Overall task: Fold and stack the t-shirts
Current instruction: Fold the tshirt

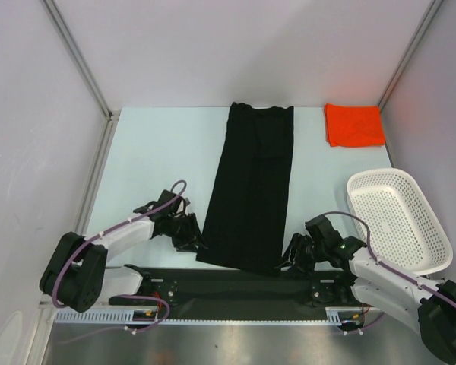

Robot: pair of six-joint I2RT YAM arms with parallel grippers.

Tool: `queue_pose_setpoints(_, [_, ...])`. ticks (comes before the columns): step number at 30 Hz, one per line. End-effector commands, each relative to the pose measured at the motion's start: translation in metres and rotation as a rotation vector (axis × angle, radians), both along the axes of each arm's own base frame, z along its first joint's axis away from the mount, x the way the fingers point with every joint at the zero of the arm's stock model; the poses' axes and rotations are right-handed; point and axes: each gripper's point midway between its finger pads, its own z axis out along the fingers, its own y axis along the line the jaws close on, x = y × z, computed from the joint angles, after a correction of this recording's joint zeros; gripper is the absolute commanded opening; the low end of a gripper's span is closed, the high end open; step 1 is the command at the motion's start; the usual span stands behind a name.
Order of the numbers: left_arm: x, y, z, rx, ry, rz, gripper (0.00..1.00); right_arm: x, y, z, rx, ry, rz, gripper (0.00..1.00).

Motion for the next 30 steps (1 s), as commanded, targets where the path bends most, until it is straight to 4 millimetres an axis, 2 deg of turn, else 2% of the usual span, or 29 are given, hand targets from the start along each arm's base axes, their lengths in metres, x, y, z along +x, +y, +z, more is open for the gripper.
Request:
queue_pose_setpoints(1, [-0.008,0.011,-0.021,0.084,0.029,0.002,0.46,0.009,0.005,-0.002,0.023,-0.029,-0.03,0.52])
queue_pose_setpoints(10, [-0.011,0.016,-0.024,0.115,0.046,0.018,0.38,0.015,0.012,-0.01,0.051,-0.032,-0.036,0.47])
queue_pose_setpoints(14, [-0.013,0.018,-0.024,0.126,0.058,0.021,0.32,0.016,0.015,-0.01,0.056,-0.029,-0.028,0.41])
queue_pose_setpoints(16, [-0.013,0.018,-0.023,0.125,0.057,0.021,0.31,0.016,0.014,-0.01,0.053,-0.03,-0.03,0.34])
queue_pose_setpoints(19, [-0.013,0.018,-0.024,0.126,0.055,0.021,0.21,0.015,0.012,-0.01,0.047,-0.03,-0.036,0.22])
queue_pose_setpoints(20, [-0.013,0.018,-0.023,0.124,0.054,0.021,0.13,0.014,0.011,-0.01,0.044,-0.031,-0.038,0.17])
queue_pose_setpoints(23, [-0.014,0.014,-0.021,0.107,0.054,0.002,0.0,0.013,0.007,-0.009,0.026,-0.039,-0.047,0.03])
queue_pose_setpoints(28, [-0.021,0.005,-0.015,0.083,0.051,-0.035,0.01,0.011,-0.002,-0.002,0.002,-0.05,-0.072,0.0])
queue_pose_setpoints(30, [-0.025,-0.001,-0.012,0.062,0.05,-0.051,0.06,0.009,-0.003,0.0,0.009,-0.06,-0.077,0.0])
